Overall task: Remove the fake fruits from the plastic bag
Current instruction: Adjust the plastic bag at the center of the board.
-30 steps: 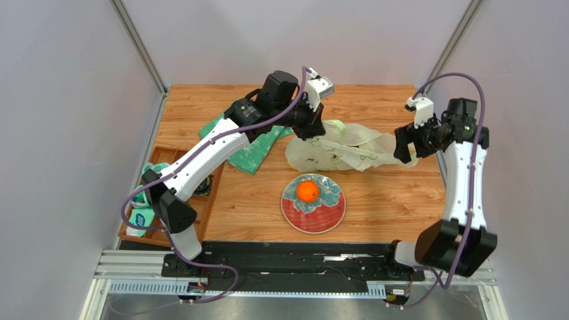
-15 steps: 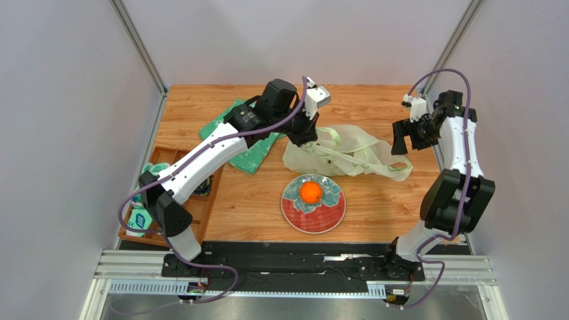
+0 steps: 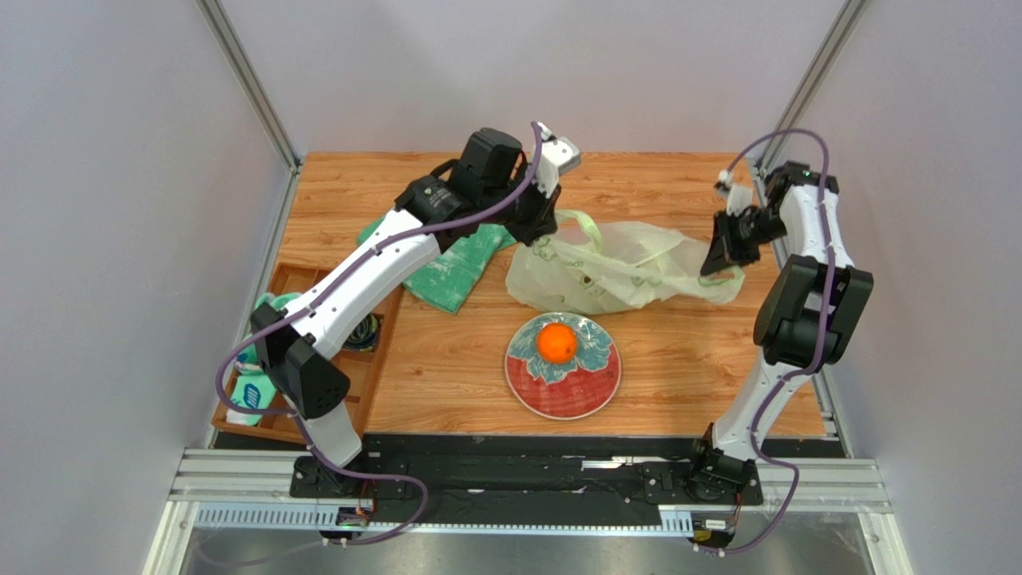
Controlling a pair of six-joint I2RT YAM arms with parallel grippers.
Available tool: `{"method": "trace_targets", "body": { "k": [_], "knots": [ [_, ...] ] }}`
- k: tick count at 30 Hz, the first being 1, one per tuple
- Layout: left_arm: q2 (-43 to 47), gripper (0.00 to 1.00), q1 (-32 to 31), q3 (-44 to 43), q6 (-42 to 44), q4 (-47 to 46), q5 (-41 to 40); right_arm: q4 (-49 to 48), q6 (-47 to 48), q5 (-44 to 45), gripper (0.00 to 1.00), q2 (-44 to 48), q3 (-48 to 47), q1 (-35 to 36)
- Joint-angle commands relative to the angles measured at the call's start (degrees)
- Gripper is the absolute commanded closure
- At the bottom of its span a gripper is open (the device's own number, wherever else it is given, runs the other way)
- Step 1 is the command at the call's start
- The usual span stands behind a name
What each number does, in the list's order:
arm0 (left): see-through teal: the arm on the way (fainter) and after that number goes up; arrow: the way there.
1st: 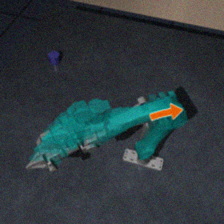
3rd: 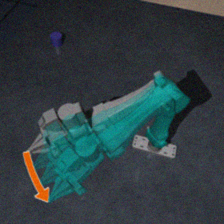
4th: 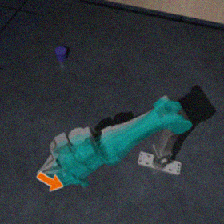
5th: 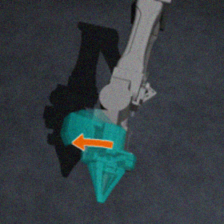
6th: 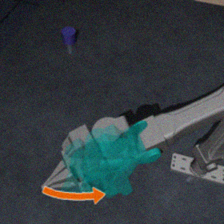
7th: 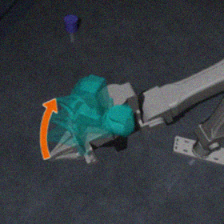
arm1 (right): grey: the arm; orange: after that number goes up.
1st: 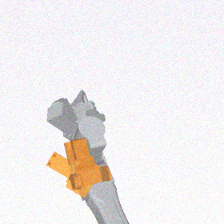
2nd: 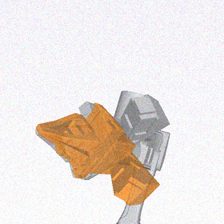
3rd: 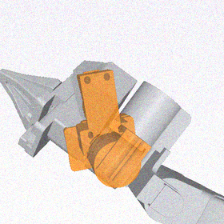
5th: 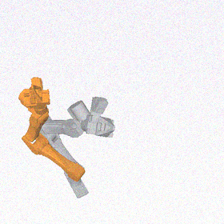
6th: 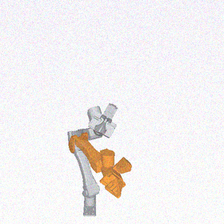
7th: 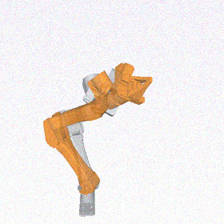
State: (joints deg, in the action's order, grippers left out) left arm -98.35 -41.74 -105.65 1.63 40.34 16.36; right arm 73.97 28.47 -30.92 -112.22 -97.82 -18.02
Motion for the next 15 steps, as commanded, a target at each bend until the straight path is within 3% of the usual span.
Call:
{"method": "trace_targets", "body": {
  "k": [1, 5, 8, 11, 14, 15],
  "knots": [
    [-7.63, 1.00, 5.60, -15.49, -0.84, -2.81, -3.97, -13.30, -10.95, -5.37, 1.00, 2.19, -22.08, 0.27],
    [-18.79, 1.00, 9.21, -35.03, 1.79, -10.85, -1.26, -28.95, -26.76, -4.42, 1.00, -0.62, -38.53, 0.44],
    [-25.39, 1.00, 9.57, -46.91, 5.13, -19.03, 0.77, -37.04, -29.68, -2.40, 1.00, -0.11, -41.93, 0.44],
    [-24.45, 1.00, 8.69, -45.36, 6.54, -24.06, 1.56, -40.75, -24.62, -2.22, 1.00, 6.38, -36.15, 0.44],
    [-18.22, 1.00, 7.90, -33.62, 3.66, -23.55, 5.06, -42.60, -16.89, -3.71, 1.00, 18.50, -18.34, 0.00],
    [-13.76, 1.00, 7.64, -28.70, 2.51, -23.64, 6.39, -41.90, -14.34, -3.89, 1.00, 21.75, -7.93, -0.08]
  ]
}}
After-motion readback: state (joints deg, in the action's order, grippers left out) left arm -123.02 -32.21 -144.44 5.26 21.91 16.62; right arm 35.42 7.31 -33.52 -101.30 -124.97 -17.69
